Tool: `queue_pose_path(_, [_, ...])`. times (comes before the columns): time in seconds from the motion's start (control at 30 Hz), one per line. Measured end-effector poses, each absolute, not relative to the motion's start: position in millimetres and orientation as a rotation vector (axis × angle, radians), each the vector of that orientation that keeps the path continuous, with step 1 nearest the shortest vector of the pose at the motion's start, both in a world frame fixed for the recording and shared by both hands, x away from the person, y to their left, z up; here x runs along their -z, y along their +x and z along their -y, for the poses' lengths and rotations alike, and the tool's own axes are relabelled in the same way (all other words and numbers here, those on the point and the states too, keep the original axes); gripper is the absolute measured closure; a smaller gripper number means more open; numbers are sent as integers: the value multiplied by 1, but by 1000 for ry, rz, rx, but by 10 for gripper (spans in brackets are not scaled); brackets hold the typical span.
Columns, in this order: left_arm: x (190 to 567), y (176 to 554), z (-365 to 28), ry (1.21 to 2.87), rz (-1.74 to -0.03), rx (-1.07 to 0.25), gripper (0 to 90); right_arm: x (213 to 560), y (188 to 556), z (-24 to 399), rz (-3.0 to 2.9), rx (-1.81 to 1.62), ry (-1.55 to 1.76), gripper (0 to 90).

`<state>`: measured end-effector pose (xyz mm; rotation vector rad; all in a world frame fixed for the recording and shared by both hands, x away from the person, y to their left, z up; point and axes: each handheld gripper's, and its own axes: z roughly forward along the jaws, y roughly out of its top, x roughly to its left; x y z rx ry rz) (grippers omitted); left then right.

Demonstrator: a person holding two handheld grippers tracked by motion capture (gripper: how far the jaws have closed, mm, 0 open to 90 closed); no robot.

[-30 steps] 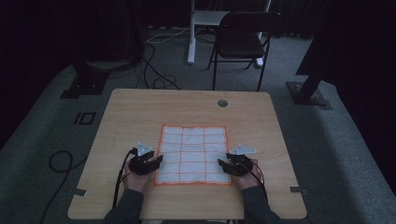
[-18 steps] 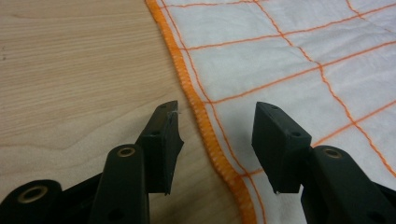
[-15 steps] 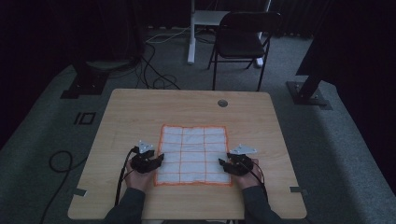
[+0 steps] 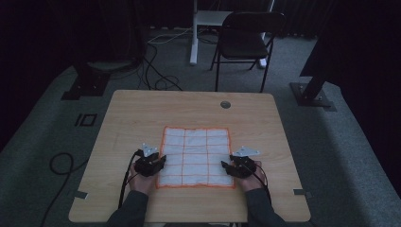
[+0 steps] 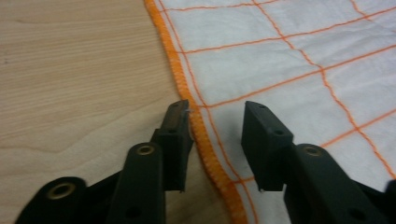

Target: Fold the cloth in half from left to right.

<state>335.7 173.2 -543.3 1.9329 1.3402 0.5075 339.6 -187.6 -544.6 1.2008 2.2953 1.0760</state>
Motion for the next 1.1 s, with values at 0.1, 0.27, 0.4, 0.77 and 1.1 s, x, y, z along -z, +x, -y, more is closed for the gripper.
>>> queue_pose_path(0.1, [544, 333, -174, 1919, -1336, -479, 719, 544, 339, 187, -2295, -1075, 1200, 497])
queue_pose_path(0.27, [544, 334, -179, 1904, -1349, -443, 828, 544, 339, 187, -2292, -1081, 1202, 496])
queue_pose_path(0.4, [543, 334, -180, 1914, -1343, -427, 861, 544, 339, 188, -2289, -1084, 1200, 496])
queue_pose_path(0.77, [542, 329, -193, 1923, -1358, -433, 864, 543, 339, 189, -2283, -1093, 1199, 494])
queue_pose_path(1.1, [538, 332, -194, 1865, -1367, -366, 871, 543, 339, 189, -2284, -1090, 1199, 493])
